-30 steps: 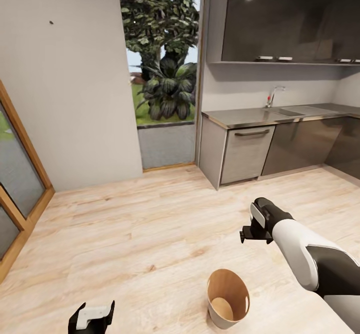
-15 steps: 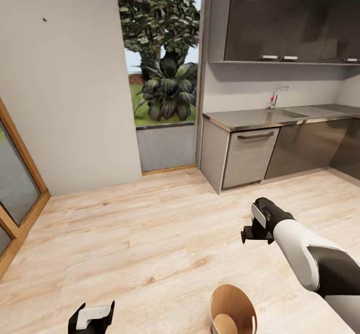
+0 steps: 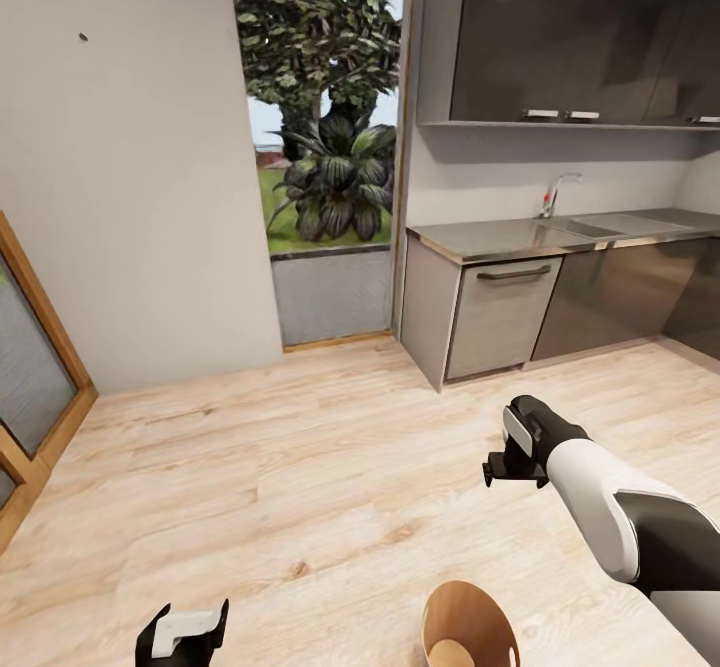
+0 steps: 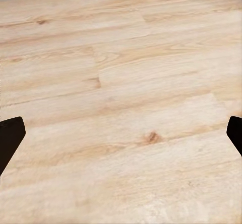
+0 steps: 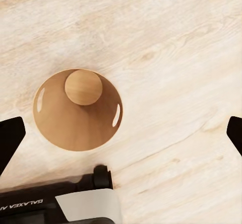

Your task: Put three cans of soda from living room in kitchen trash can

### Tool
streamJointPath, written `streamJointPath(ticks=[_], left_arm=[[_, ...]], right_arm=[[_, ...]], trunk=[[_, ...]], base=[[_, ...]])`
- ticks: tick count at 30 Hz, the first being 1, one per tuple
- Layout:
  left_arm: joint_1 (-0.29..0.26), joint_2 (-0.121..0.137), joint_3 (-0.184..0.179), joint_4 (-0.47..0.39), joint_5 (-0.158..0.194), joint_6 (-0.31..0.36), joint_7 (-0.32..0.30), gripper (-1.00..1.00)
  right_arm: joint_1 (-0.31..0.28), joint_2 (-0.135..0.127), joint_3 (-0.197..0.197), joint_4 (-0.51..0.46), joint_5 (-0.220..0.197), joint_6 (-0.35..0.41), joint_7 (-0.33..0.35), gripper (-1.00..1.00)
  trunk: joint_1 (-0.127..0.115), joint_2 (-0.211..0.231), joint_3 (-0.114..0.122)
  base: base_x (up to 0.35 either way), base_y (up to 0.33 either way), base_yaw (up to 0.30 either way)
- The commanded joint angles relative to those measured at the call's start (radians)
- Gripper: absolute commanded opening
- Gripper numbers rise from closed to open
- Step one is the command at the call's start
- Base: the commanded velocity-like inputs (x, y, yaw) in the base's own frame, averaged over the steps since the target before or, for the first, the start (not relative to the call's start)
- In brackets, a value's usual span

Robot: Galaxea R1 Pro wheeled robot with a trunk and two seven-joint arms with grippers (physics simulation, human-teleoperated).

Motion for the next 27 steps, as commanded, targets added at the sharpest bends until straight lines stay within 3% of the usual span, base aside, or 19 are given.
streamJointPath(ticks=[1,27], left_arm=[[0.000,0.000,0.000,0.000,0.000,0.000,0.000,1.00],[-0.001,0.000,0.001,0.006,-0.001,0.001,0.000,1.00]], right_arm=[[0.000,0.000,0.000,0.000,0.000,0.000,0.000,1.00],[0.003,-0.011,-0.002,-0.002,0.003,0.000,0.001,1.00]], trunk=[[0.000,0.000,0.000],[0.096,-0.175,-0.078]], base=[[0.003,0.000,0.000],[0.000,0.000,0.000]])
